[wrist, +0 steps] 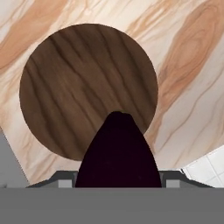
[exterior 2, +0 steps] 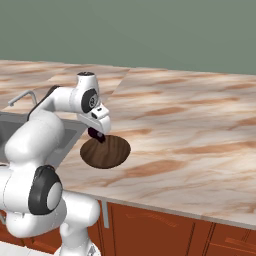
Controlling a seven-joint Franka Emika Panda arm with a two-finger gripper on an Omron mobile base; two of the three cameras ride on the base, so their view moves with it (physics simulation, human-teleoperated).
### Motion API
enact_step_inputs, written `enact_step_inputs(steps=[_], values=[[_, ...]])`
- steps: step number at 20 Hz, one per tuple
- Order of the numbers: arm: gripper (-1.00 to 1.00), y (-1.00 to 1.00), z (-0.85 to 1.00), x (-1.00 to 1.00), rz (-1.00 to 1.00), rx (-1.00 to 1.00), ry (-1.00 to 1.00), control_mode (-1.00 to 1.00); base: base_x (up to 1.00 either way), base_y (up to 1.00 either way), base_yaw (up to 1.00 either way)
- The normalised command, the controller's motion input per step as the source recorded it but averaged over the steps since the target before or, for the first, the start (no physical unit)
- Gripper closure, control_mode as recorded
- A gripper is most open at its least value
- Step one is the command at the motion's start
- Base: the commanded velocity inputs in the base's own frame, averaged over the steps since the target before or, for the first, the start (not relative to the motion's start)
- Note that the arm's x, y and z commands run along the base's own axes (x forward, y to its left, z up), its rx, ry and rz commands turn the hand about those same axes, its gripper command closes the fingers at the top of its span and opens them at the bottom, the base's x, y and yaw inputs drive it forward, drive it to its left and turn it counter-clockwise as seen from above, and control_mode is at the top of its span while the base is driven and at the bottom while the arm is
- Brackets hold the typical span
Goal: Pick the eggplants from the cabinet and place them in one bowl. Pick the potato from the sink and place it in the other bowl.
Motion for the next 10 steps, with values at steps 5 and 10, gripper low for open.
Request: enact_step_inputs(steps=[5, 10], values=[[1.0, 0.0, -0.09, 0.19, 0.0, 0.0, 0.0, -1.0, 0.0, 0.0, 0.0], [1.0, 0.0, -0.14, 0.1, -0.01, 0.0, -0.02, -1.0, 0.0, 0.0, 0.0]])
